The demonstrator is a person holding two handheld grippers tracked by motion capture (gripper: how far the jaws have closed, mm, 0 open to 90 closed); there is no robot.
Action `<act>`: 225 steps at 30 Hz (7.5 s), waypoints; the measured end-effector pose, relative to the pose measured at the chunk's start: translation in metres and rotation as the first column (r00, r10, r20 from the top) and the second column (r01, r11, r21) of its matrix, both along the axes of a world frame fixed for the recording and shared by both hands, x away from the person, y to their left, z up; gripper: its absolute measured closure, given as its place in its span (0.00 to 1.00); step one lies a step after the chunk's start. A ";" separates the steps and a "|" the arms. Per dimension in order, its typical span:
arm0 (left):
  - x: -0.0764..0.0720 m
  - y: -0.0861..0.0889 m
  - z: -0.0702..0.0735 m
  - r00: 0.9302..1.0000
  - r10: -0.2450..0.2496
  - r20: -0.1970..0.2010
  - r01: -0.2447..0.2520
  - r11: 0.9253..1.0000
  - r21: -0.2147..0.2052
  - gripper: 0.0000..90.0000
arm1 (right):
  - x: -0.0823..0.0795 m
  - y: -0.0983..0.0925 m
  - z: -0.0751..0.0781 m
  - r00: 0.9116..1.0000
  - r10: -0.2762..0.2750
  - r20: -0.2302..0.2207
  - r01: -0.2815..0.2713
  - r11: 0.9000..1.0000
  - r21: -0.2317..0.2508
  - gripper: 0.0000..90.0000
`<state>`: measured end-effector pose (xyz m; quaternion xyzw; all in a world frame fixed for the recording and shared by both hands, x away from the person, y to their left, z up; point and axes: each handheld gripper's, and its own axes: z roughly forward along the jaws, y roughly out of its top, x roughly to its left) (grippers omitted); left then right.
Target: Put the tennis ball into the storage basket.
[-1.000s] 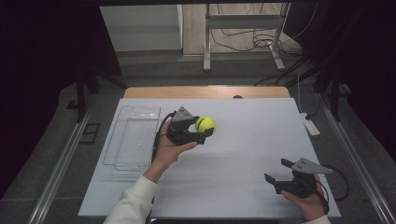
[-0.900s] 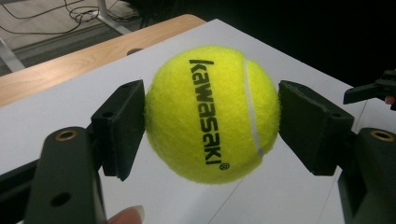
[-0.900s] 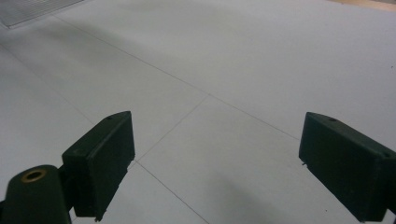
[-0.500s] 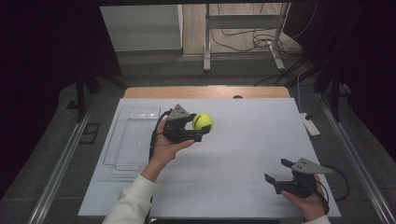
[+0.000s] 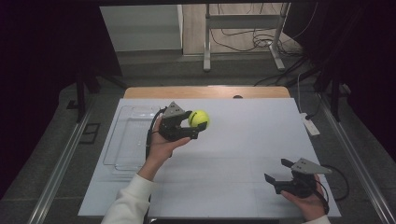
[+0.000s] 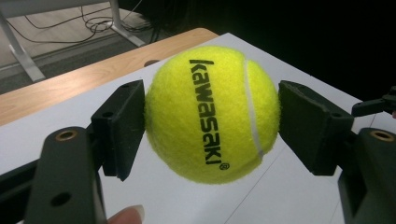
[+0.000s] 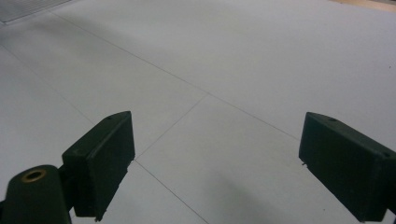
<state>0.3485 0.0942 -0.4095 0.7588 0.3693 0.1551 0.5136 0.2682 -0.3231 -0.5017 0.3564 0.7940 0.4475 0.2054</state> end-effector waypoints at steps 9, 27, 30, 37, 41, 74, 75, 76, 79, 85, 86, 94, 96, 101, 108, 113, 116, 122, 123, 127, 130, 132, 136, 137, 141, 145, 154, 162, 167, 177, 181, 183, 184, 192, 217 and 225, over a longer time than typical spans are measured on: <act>0.000 0.006 0.003 1.000 0.016 0.011 -0.016 1.000 -0.002 0.31 | 0.000 0.000 0.000 1.000 -0.002 0.000 0.002 1.000 0.001 0.12; 0.000 0.021 0.009 0.998 0.057 0.021 -0.056 0.998 -0.030 0.31 | 0.000 0.000 0.000 1.000 -0.003 -0.001 0.003 1.000 0.000 0.12; 0.001 0.024 0.011 0.997 0.068 0.024 -0.067 0.997 -0.032 0.30 | 0.000 0.000 0.000 1.000 -0.003 -0.001 0.003 1.000 0.000 0.12; 0.002 0.030 0.012 0.996 0.087 0.026 -0.086 0.995 -0.040 0.30 | 0.000 0.000 0.000 1.000 -0.002 -0.001 0.002 1.000 -0.002 0.12; 0.002 0.033 0.012 0.995 0.094 0.027 -0.093 0.995 -0.045 0.31 | 0.000 0.000 0.000 1.000 -0.003 0.000 0.003 1.000 -0.001 0.12; 0.007 0.067 0.016 0.980 0.195 0.030 -0.192 0.978 -0.087 0.30 | 0.000 0.000 0.001 1.000 -0.003 0.001 0.003 1.000 0.003 0.12; 0.007 0.068 0.016 0.980 0.198 0.030 -0.195 0.977 -0.089 0.30 | 0.000 0.000 0.000 1.000 -0.003 0.001 0.003 1.000 0.003 0.12; 0.008 0.069 0.016 0.979 0.200 0.030 -0.197 0.976 -0.089 0.31 | 0.000 0.000 0.000 1.000 -0.004 0.000 0.004 1.000 0.002 0.12; 0.008 0.071 0.016 0.978 0.205 0.030 -0.201 0.975 -0.092 0.31 | 0.000 0.000 0.000 1.000 -0.003 0.000 0.003 1.000 0.002 0.12; 0.009 0.076 0.016 0.975 0.218 0.031 -0.214 0.972 -0.094 0.31 | 0.000 0.000 0.000 1.000 -0.003 -0.001 0.003 1.000 0.003 0.12; 0.009 0.077 0.016 0.975 0.221 0.033 -0.217 0.972 -0.094 0.31 | 0.000 0.000 0.000 1.000 -0.003 -0.001 0.003 1.000 0.002 0.12; 0.010 0.085 0.016 0.968 0.248 0.037 -0.243 0.965 -0.093 0.31 | 0.000 0.000 0.000 1.000 -0.003 -0.001 0.003 1.000 0.003 0.12; 0.010 0.086 0.016 0.967 0.251 0.037 -0.246 0.965 -0.094 0.31 | 0.000 0.000 0.000 1.000 -0.001 -0.002 0.001 1.000 0.003 0.12; 0.012 0.093 0.015 0.961 0.275 0.035 -0.271 0.958 -0.093 0.31 | 0.000 0.000 0.000 1.000 -0.002 -0.001 0.002 1.000 0.004 0.12; 0.015 0.101 0.012 0.953 0.301 0.028 -0.297 0.950 -0.095 0.31 | 0.000 0.000 0.000 1.000 -0.003 0.000 0.003 1.000 0.003 0.12; 0.016 0.106 0.010 0.949 0.316 0.024 -0.312 0.945 -0.093 0.31 | 0.000 0.000 0.000 1.000 -0.004 0.000 0.004 1.000 0.000 0.12; 0.016 0.108 0.011 0.947 0.321 0.025 -0.318 0.943 -0.098 0.31 | 0.000 0.000 0.000 1.000 -0.004 0.000 0.004 1.000 -0.001 0.12; 0.016 0.112 0.011 0.942 0.333 0.028 -0.329 0.939 -0.102 0.31 | 0.000 0.000 0.000 1.000 -0.005 0.001 0.005 1.000 -0.001 0.12; 0.016 0.113 0.011 0.941 0.337 0.028 -0.333 0.937 -0.103 0.31 | 0.000 0.000 0.000 1.000 -0.004 0.001 0.004 1.000 -0.001 0.12; 0.016 0.119 0.012 0.936 0.350 0.028 -0.345 0.932 -0.112 0.31 | -0.001 0.000 0.001 1.000 -0.004 0.002 0.004 1.000 -0.001 0.12; 0.015 0.122 0.012 0.934 0.356 0.029 -0.350 0.930 -0.115 0.31 | -0.001 0.000 0.001 1.000 -0.004 0.004 0.004 1.000 -0.001 0.12; 0.015 0.124 0.012 0.932 0.361 0.029 -0.355 0.927 -0.119 0.31 | -0.001 0.000 0.001 1.000 -0.003 0.003 0.003 1.000 -0.002 0.12; 0.016 0.127 0.011 0.928 0.373 0.028 -0.367 0.923 -0.117 0.31 | -0.001 0.000 0.001 1.000 -0.004 0.005 0.004 1.000 0.000 0.12; 0.016 0.128 0.011 0.926 0.376 0.027 -0.371 0.922 -0.115 0.31 | -0.001 0.000 0.001 1.000 -0.004 0.005 0.004 1.000 0.001 0.12; 0.017 0.130 0.011 0.925 0.379 0.026 -0.374 0.920 -0.117 0.31 | -0.001 0.000 0.001 1.000 -0.003 0.003 0.003 1.000 -0.001 0.12; 0.017 0.136 0.010 0.919 0.394 0.022 -0.389 0.913 -0.122 0.31 | -0.001 0.000 0.001 1.000 -0.006 0.005 0.006 1.000 -0.001 0.12; 0.019 0.151 0.006 0.901 0.435 0.011 -0.429 0.893 -0.132 0.31 | -0.001 0.000 0.001 1.000 -0.004 0.003 0.004 1.000 0.002 0.12; 0.019 0.159 0.005 0.888 0.460 0.012 -0.455 0.881 -0.126 0.31 | -0.001 0.001 0.000 1.000 -0.003 0.000 0.003 1.000 0.002 0.12; 0.020 0.164 0.003 0.879 0.476 0.009 -0.472 0.874 -0.119 0.31 | 0.000 0.001 0.000 1.000 -0.002 -0.001 0.002 1.000 0.004 0.13; 0.023 0.169 -0.003 0.866 0.501 0.005 -0.498 0.862 -0.095 0.31 | -0.001 0.000 0.000 1.000 -0.004 0.001 0.004 1.000 0.000 0.13; 0.026 0.171 -0.007 0.861 0.509 -0.001 -0.508 0.858 -0.080 0.31 | 0.000 0.000 0.000 1.000 -0.004 0.000 0.004 1.000 -0.001 0.13; 0.028 0.172 -0.009 0.858 0.513 -0.009 -0.513 0.855 -0.073 0.31 | 0.000 0.000 0.000 1.000 -0.003 0.000 0.003 1.000 0.002 0.13; 0.029 0.173 -0.010 0.858 0.513 -0.009 -0.512 0.856 -0.069 0.31 | 0.000 0.000 0.000 1.000 -0.003 0.000 0.003 1.000 0.001 0.13; 0.032 0.175 -0.016 0.850 0.526 -0.020 -0.527 0.849 -0.045 0.31 | -0.001 0.001 0.001 1.000 -0.005 0.001 0.005 1.000 -0.002 0.13; 0.043 0.178 -0.032 0.848 0.525 -0.075 -0.526 0.850 0.015 0.31 | -0.001 0.000 0.001 1.000 -0.010 0.003 0.010 1.000 -0.004 0.13; 0.047 0.180 -0.037 0.840 0.534 -0.092 -0.532 0.845 0.048 0.30 | 0.000 0.001 0.001 1.000 -0.009 0.000 0.009 1.000 -0.002 0.13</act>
